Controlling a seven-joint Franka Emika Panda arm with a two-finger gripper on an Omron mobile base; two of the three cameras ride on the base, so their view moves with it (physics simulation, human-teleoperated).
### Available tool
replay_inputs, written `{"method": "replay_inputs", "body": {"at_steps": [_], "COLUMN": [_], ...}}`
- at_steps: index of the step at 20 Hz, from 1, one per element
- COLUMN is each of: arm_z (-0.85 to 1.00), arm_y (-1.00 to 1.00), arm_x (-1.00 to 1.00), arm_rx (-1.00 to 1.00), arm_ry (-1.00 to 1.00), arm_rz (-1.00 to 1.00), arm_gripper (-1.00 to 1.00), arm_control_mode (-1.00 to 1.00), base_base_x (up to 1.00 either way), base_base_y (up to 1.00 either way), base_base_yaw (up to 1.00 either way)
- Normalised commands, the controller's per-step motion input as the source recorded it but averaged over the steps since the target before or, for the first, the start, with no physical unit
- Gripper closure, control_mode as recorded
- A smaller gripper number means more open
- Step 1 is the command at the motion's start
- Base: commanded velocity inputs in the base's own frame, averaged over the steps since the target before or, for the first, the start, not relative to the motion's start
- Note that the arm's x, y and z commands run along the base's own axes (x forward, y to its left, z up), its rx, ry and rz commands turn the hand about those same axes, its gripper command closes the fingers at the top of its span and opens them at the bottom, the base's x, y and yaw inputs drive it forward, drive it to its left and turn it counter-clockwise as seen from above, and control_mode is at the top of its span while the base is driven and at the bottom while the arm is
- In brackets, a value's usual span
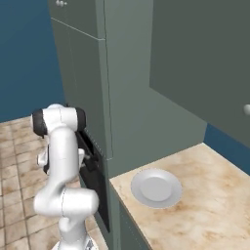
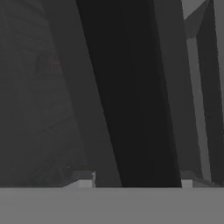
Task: Take the baked cake out of the oven and place it on the plate for cooling. Then close the oven door.
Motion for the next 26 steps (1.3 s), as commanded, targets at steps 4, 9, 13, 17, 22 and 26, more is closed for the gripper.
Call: {"method": "replay_inputs", "body": {"at_steps": [4, 9, 13, 17, 22, 26], "arm_z": [-0.49, -0.52, -0.51, -0.54, -0.55, -0.32], "arm_y": [0.13, 0.32, 0.49, 0.53, 0.47, 0.35], "arm_x": [0.0, -0.06, -0.19, -0.28, -0.28, -0.25], "arm_rx": [0.1, 0.15, 0.16, 0.17, 0.16, 0.16], "arm_ry": [0.28, 0.3, 0.3, 0.25, 0.21, 0.16], "arm_rz": [0.0, 0.01, 0.03, 0.05, 0.05, 0.04], "arm_gripper": [1.0, 1.0, 1.0, 1.0, 1.0, -1.0], "arm_control_mode": [-1.0, -1.0, -1.0, -1.0, -1.0, -1.0], "base_base_x": [0.0, 0.0, 0.0, 0.0, 0.0, 0.0], "base_base_y": [0.0, 0.0, 0.0, 0.0, 0.0, 0.0], "base_base_yaw": [0.0, 0.0, 0.0, 0.0, 0.0, 0.0]}}
